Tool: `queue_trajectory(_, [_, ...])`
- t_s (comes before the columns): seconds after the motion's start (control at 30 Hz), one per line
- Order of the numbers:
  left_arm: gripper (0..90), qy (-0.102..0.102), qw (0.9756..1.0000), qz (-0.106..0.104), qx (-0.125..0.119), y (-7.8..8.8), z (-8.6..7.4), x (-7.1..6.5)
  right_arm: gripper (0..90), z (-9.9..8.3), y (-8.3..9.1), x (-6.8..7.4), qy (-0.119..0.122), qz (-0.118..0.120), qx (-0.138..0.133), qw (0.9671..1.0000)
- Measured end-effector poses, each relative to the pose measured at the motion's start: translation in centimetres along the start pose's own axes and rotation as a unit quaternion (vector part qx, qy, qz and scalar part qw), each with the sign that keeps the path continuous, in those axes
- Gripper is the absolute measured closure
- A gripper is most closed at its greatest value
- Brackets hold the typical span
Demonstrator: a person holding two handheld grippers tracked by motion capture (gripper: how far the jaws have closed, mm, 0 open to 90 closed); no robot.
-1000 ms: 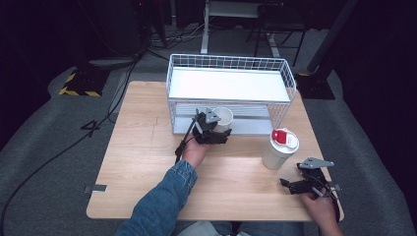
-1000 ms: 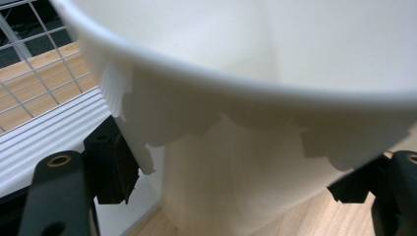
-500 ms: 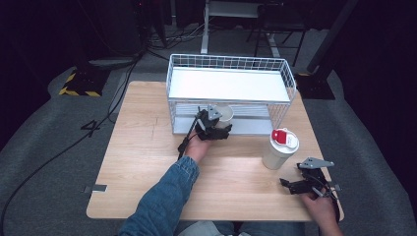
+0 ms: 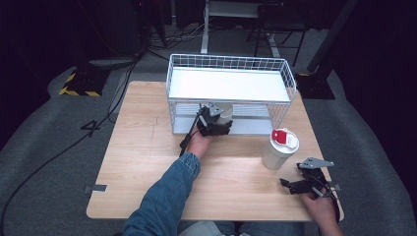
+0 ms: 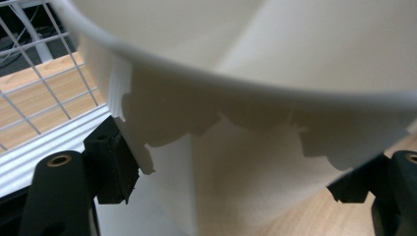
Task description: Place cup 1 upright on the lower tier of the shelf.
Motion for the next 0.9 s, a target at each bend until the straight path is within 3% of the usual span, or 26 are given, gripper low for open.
queue_trajectory(0.27, [22.6, 0.004, 1.0000, 0.004, 0.001, -1.4, -0.2, 0.3, 0.5, 0.0, 0.0, 0.0, 0.000, 0.000, 0.000, 1.0000])
queue_trajectory(0.33, [22.6, 0.017, 0.9998, 0.004, 0.005, -1.7, -0.2, 0.5, 0.6, 0.0, 0.0, 0.0, -0.001, 0.000, 0.000, 1.0000])
queue_trajectory(0.5, [22.6, 0.029, 0.9994, 0.016, 0.013, -2.5, -0.2, 0.9, 0.5, 0.0, 0.0, 0.0, -0.001, 0.000, 0.000, 1.0000])
queue_trajectory(0.63, [22.6, 0.039, 0.9990, 0.016, 0.017, -3.1, -0.1, 1.0, 0.5, 0.0, 0.0, 0.0, 0.000, 0.000, 0.000, 1.0000])
queue_trajectory(0.83, [22.6, 0.035, 0.9989, 0.013, 0.028, -3.4, 0.0, 1.1, 0.6, 0.0, 0.0, 0.0, -0.001, 0.000, 0.000, 1.0000])
queue_trajectory(0.9, [22.6, 0.044, 0.9987, 0.010, 0.025, -3.6, 0.0, 0.9, 0.6, 0.0, 0.0, 0.0, 0.000, 0.000, 0.000, 1.0000])
Point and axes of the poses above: each handheld gripper's, and its own axes: y roughly backward along the jaws, z roughly out of its top, x roughly to its left, the point moved 2 cm from there along -y, roughly forward along the jaws, and after that the axes turned 7 degrees about z, right-handed, at the moved point
